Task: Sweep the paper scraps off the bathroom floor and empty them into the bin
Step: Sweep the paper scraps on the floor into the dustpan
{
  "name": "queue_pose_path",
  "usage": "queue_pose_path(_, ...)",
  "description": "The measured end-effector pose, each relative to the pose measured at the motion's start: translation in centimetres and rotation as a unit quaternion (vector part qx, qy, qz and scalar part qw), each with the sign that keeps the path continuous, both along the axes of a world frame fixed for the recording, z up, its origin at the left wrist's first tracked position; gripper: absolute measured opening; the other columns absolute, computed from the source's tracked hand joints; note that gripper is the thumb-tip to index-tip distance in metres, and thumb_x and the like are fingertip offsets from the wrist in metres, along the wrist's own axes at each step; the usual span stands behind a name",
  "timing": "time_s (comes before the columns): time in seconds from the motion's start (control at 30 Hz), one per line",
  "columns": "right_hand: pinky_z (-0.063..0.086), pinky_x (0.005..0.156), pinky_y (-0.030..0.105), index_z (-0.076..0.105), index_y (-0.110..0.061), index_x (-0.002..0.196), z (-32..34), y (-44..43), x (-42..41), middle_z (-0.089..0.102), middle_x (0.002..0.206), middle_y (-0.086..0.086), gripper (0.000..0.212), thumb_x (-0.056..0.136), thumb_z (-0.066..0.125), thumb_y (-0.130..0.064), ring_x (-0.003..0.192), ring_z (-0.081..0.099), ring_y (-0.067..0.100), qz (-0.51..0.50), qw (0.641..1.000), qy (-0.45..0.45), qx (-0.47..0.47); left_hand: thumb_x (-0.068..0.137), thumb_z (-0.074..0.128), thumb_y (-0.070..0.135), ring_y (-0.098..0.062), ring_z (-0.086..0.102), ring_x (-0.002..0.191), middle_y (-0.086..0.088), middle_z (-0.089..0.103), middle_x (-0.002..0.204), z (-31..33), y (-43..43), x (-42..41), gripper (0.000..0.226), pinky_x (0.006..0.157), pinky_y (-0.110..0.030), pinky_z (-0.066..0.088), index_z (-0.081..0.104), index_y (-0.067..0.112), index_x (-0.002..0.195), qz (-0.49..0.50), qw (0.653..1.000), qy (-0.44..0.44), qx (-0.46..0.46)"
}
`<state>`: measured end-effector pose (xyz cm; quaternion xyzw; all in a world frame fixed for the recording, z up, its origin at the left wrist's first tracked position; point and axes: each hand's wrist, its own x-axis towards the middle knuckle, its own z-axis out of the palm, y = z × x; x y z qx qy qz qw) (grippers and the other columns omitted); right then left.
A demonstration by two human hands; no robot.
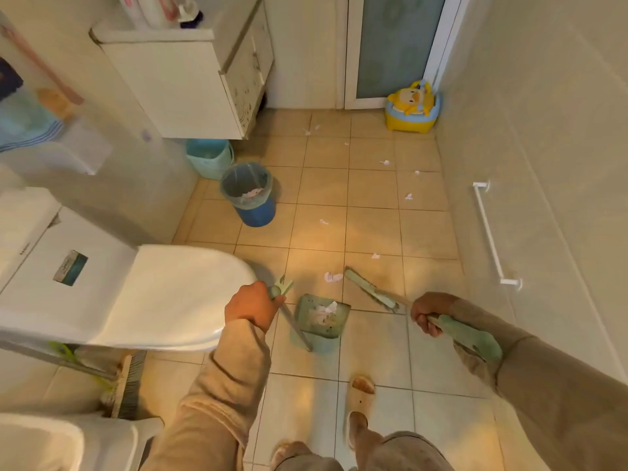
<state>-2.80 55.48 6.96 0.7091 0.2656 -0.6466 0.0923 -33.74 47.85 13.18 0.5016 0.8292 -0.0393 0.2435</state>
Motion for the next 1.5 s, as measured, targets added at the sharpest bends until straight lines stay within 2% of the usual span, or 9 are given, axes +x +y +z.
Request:
queue_pose_path(0.2,0.035,0.030,0.009,0.043,-0.002,0.078,0.0,5.0,-1.5,0.049,0.037,0.005,0.013,0.091,0.044,-0.003,0.019,0.041,0.008,0.065,0.996,-0.047,0.032,0.093,0.046,0.043,-0.035,0.060,0.100,-0.017,0.064,0.112,-0.3,2.2,1.9,0.042,0.082,-0.037,0.048,0.058,0.006,0.110,0.021,1.000,0.018,-0.010)
queue_pose_path(0.47,0.051,0.081,0.029,0.033,0.011,0.139,-2.2,4.8,-5.0,0.052,0.119,0.033,0.049,0.093,0.040,-0.004,0.108,0.052,0.041,0.156,0.981,-0.099,0.066,0.091,0.049,0.045,-0.035,0.061,0.099,-0.016,0.065,0.110,-0.6,3.1,2.4,0.042,0.081,-0.039,0.049,0.059,0.007,0.109,0.030,0.999,0.042,-0.018)
queue_pose_path(0.53,0.053,0.060,0.006,0.034,0.008,0.141,-1.0,2.9,-4.5,0.037,0.146,0.029,0.049,0.094,0.038,-0.003,0.135,0.038,0.038,0.224,0.972,-0.043,0.053,0.092,0.049,0.044,-0.034,0.061,0.099,-0.015,0.065,0.110,-0.5,3.2,2.4,0.042,0.082,-0.039,0.049,0.059,0.008,0.109,0.026,0.999,0.044,-0.017)
queue_pose_path(0.73,0.032,0.043,0.014,0.049,0.014,0.129,2.2,-1.7,-3.8,0.052,0.075,0.020,0.040,0.092,0.042,0.003,0.058,0.048,0.025,0.336,0.938,-0.079,0.003,0.092,0.047,0.045,-0.033,0.062,0.099,-0.014,0.065,0.111,-0.6,3.2,2.3,0.042,0.083,-0.037,0.049,0.058,0.008,0.109,0.020,0.999,0.041,-0.015)
queue_pose_path(0.83,0.036,0.035,0.005,0.052,0.015,0.125,4.3,-1.1,-2.4,0.061,0.104,0.032,0.040,0.091,0.045,-0.004,0.053,0.066,0.000,0.368,0.928,-0.040,0.037,0.093,0.047,0.045,-0.032,0.062,0.099,-0.013,0.066,0.111,-0.6,2.9,2.1,0.041,0.083,-0.036,0.049,0.058,0.009,0.109,0.018,0.999,0.038,-0.016)
queue_pose_path(0.9,0.034,0.031,0.004,0.055,0.016,0.120,5.9,-0.1,-2.7,0.067,0.072,0.014,0.039,0.090,0.048,-0.007,0.032,0.054,-0.003,0.360,0.928,-0.077,0.057,0.093,0.046,0.045,-0.031,0.062,0.099,-0.012,0.066,0.111,-0.5,2.8,1.9,0.041,0.083,-0.036,0.049,0.058,0.010,0.109,0.016,0.999,0.037,-0.015)
queue_pose_path(1.03,0.033,0.030,0.012,0.060,-0.002,0.056,6.4,2.6,-4.0,0.041,0.020,-0.003,0.042,0.092,0.039,-0.001,0.016,0.038,0.003,0.397,0.914,-0.087,-0.006,0.094,0.043,0.045,-0.031,0.061,0.101,-0.013,0.064,0.114,-0.1,2.8,1.1,0.042,0.083,-0.035,0.048,0.056,0.009,0.111,0.002,0.999,0.044,-0.024)
queue_pose_path(1.37,0.034,0.033,0.015,0.040,-0.005,0.064,3.6,7.7,-9.1,0.043,0.025,0.002,0.029,0.093,0.039,0.000,0.020,0.039,0.009,0.364,0.926,-0.085,0.057,0.092,0.046,0.047,-0.033,0.060,0.101,-0.013,0.063,0.112,0.2,1.5,-1.4,0.042,0.079,-0.035,0.047,0.057,0.009,0.107,0.042,0.997,0.053,-0.024)
queue_pose_path(1.5,0.044,0.055,0.017,0.054,-0.003,0.074,1.3,7.1,-11.8,0.058,0.080,0.009,0.018,0.090,0.045,0.001,0.066,0.049,0.016,0.383,0.911,-0.079,0.129,0.093,0.046,0.046,-0.033,0.060,0.101,-0.014,0.064,0.112,-0.3,0.3,-1.6,0.042,0.080,-0.037,0.048,0.056,0.009,0.108,0.056,0.996,0.064,-0.031)
